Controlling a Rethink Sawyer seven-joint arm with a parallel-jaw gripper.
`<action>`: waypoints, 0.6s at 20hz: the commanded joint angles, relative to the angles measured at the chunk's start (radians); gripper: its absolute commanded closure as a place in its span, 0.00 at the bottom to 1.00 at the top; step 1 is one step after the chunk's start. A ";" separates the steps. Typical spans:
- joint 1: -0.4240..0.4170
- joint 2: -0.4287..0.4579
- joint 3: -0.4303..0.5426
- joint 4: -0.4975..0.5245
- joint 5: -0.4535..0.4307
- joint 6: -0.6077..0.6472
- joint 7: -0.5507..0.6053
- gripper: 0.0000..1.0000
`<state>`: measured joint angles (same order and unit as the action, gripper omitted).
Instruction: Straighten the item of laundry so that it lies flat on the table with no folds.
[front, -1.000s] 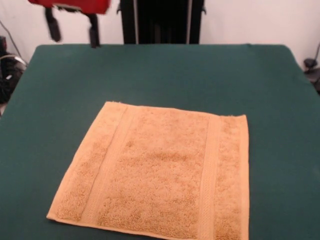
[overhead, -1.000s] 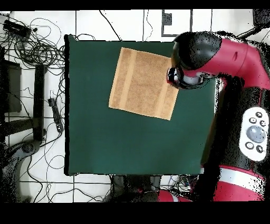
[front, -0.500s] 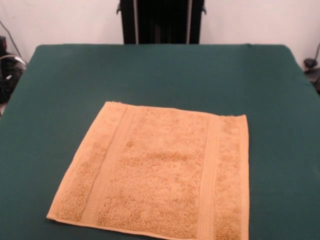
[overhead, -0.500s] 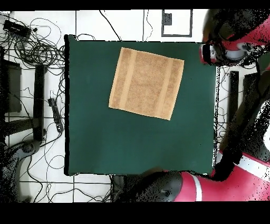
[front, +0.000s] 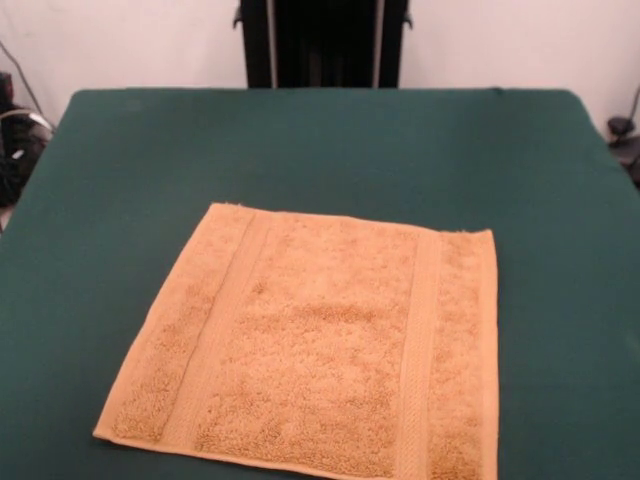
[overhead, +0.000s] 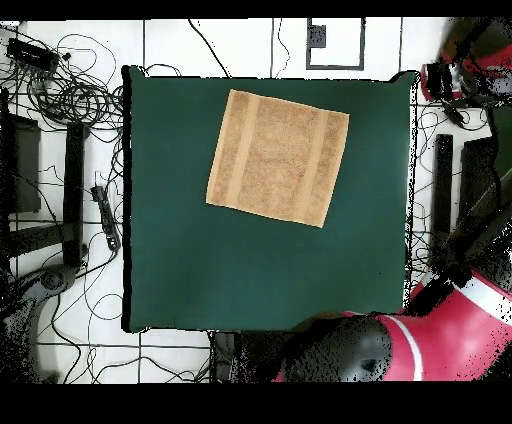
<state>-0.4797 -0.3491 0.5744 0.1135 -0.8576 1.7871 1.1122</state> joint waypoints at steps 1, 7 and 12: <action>-0.062 0.011 0.470 0.042 -0.151 -0.063 0.083 0.00; -0.102 -0.057 0.531 0.057 -0.176 -0.028 0.212 0.00; -0.127 -0.116 0.642 0.051 -0.303 0.133 0.186 0.00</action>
<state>-0.6199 -0.3653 0.9539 0.1044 -1.0240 1.7542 1.1124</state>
